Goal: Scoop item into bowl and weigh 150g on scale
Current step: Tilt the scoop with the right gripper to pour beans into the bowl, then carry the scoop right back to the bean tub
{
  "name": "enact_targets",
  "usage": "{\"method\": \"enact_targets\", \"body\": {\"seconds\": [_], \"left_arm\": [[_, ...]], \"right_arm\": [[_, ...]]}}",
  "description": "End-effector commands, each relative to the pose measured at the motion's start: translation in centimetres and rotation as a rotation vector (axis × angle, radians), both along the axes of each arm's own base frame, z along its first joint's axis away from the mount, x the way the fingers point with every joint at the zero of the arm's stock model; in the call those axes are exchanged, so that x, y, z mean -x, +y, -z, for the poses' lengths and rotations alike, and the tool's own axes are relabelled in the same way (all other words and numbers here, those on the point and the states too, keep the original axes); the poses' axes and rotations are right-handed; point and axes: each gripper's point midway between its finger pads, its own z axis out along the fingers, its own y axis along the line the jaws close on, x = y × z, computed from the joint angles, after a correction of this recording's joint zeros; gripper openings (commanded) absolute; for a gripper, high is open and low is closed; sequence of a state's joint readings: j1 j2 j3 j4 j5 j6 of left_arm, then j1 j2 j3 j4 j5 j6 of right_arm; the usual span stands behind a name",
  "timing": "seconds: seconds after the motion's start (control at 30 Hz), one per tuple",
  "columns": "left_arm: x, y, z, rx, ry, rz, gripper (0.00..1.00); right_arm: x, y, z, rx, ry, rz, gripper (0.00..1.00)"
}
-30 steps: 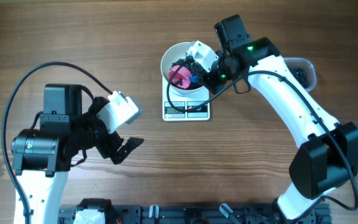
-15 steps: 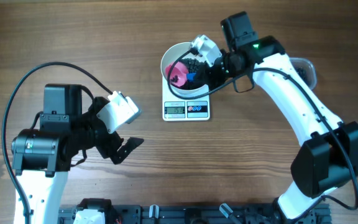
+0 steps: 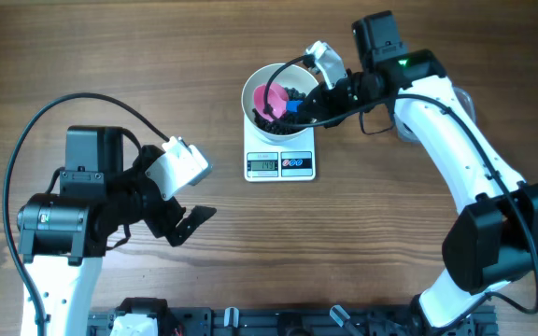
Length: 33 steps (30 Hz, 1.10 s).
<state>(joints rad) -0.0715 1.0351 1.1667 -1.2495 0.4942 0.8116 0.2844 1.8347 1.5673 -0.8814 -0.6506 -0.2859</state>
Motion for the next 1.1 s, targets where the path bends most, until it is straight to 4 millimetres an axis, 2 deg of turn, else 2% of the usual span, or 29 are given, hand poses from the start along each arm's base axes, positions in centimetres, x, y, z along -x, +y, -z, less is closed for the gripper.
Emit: {"method": "enact_targets", "body": {"seconds": [0.0,0.27,0.67,1.07], "left_arm": [[-0.2,-0.1,-0.7,-0.005,-0.034,0.022,1.00],[-0.2,-0.1,-0.7,-0.005,-0.034,0.022,1.00],[-0.2,-0.1,-0.7,-0.005,-0.034,0.022,0.99],[-0.2,-0.1,-0.7,-0.005,-0.034,0.022,1.00]], "right_arm": [[-0.7,-0.6,-0.1,-0.039,0.026,0.031,0.04],[-1.3,-2.2,-1.3,-0.047,0.001,0.071,0.05],[-1.5,-1.6,-2.1,-0.113,0.083,0.159,0.04],[-3.2,-1.6,-3.2,-0.182,0.110,0.264,0.04]]}}
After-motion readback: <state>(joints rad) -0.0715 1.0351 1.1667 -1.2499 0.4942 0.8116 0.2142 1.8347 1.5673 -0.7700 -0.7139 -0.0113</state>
